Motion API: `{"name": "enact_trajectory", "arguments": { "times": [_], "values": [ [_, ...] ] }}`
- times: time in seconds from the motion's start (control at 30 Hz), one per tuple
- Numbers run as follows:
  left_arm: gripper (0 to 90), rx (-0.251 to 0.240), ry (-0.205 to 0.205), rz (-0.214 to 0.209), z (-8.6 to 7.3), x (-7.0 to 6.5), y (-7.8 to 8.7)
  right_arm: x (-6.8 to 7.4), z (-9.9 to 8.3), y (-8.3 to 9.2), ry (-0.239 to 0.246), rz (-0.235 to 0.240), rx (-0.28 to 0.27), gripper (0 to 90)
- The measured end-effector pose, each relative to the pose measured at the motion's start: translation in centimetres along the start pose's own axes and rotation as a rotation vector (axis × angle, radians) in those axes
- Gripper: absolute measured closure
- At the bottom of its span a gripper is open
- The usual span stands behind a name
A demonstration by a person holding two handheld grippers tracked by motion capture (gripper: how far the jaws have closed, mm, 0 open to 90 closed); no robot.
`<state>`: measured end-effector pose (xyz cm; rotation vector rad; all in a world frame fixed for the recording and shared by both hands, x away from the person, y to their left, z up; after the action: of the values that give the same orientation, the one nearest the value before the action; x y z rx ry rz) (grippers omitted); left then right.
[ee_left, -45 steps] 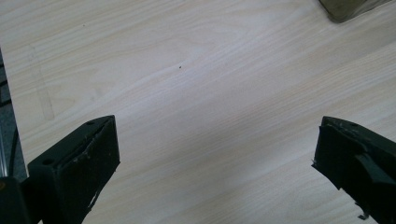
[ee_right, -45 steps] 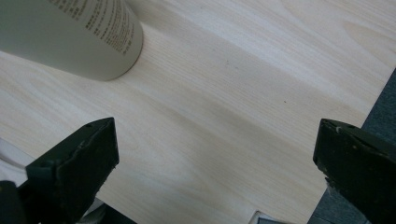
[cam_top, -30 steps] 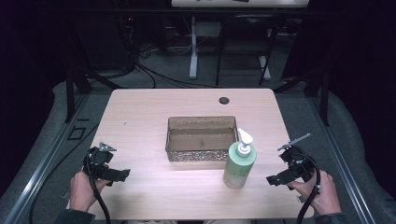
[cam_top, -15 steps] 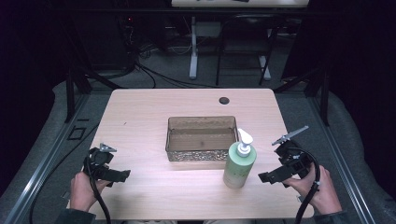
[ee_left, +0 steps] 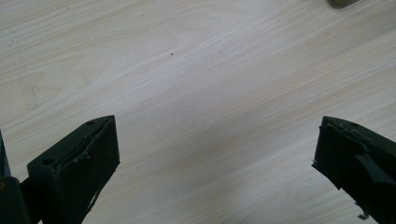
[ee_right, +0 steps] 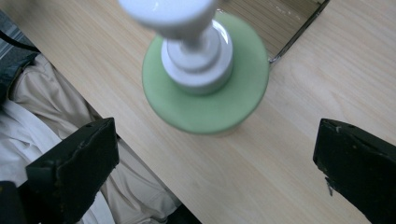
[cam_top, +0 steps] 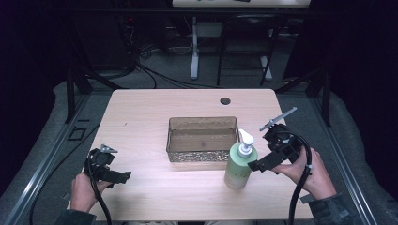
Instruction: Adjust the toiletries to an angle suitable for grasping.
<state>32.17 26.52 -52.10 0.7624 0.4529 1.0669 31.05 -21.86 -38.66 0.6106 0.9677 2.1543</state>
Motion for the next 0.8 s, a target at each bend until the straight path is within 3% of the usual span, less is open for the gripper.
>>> {"name": "enact_trajectory", "arguments": {
  "times": [0.1, 0.27, 0.4, 0.63, 0.8],
  "values": [
    [0.1, 0.005, -0.001, -0.002, 0.0, 0.0, -0.1, 0.2, 1.3, -0.2, 0.003, 0.004, -0.001, 0.3],
    [0.1, 0.000, -0.005, 0.003, 0.1, -0.1, 0.0, 0.5, 3.1, -0.1, 0.015, 0.011, -0.016, 10.2],
    [0.1, 0.005, -0.005, 0.000, 0.1, -0.1, -0.1, 1.0, 4.3, 0.1, 0.025, -0.007, -0.020, 21.9],
    [0.1, 0.018, -0.011, -0.009, 0.0, -0.3, -0.3, 1.5, 5.9, 0.5, 0.036, -0.026, -0.005, 50.7],
    [0.1, 0.023, -0.014, -0.012, 0.0, -0.3, -0.4, 1.6, 6.1, 0.4, 0.052, -0.014, 0.022, 57.2]
  ]
}}
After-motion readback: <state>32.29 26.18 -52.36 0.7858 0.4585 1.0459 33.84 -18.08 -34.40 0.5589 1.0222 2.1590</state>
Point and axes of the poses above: each handheld gripper's, and its own axes: y roughly backward along the jaws, z roughly out of its top, x roughly to its left, the point moved 2 cm from there along -y, roughly forward along the jaws, and after that the axes turned 12 degrees about -x, right-handed, at the moved point
